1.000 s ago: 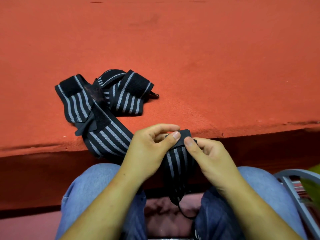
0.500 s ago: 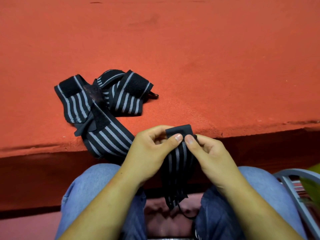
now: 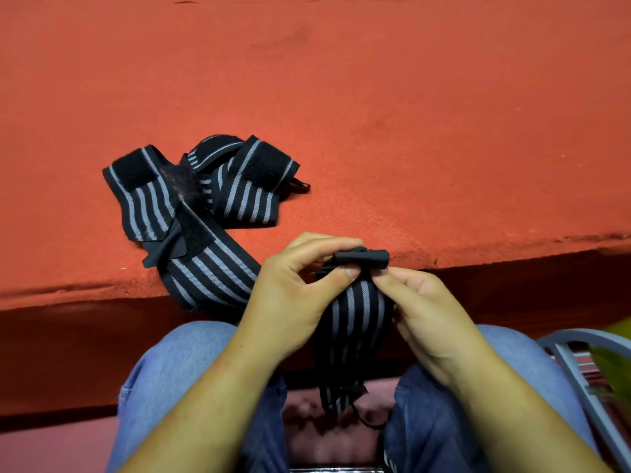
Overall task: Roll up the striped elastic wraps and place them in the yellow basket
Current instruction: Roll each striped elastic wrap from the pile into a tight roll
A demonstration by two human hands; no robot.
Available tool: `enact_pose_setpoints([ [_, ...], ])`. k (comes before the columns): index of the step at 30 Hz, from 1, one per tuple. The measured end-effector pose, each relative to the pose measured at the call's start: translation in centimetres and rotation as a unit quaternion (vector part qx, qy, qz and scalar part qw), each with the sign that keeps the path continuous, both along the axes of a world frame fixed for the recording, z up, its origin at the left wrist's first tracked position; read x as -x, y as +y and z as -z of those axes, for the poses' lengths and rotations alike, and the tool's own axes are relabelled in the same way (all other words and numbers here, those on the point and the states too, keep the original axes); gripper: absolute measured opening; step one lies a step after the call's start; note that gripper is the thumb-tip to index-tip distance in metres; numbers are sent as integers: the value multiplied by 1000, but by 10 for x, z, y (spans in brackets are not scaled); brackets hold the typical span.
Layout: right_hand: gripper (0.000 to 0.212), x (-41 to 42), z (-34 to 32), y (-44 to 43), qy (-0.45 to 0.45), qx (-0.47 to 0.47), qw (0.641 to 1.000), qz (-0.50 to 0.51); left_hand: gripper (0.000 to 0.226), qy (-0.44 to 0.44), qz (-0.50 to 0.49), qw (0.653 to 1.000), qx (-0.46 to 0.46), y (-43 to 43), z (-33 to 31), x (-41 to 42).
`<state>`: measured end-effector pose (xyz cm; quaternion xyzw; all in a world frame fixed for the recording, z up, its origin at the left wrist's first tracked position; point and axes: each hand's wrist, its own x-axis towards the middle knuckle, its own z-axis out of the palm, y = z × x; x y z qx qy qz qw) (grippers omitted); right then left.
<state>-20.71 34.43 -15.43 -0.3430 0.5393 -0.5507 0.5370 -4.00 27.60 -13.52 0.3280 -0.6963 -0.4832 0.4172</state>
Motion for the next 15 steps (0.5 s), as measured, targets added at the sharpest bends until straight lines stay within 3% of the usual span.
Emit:
enact_pose_setpoints([
  [10,35,3,-7,-3,-150,-30,988,16,38,-6,8,1000,10,0,2,0],
  [15,45,0,-10,1,-91,1,996,-16,42,-20,14,1000,8,1,4,0],
])
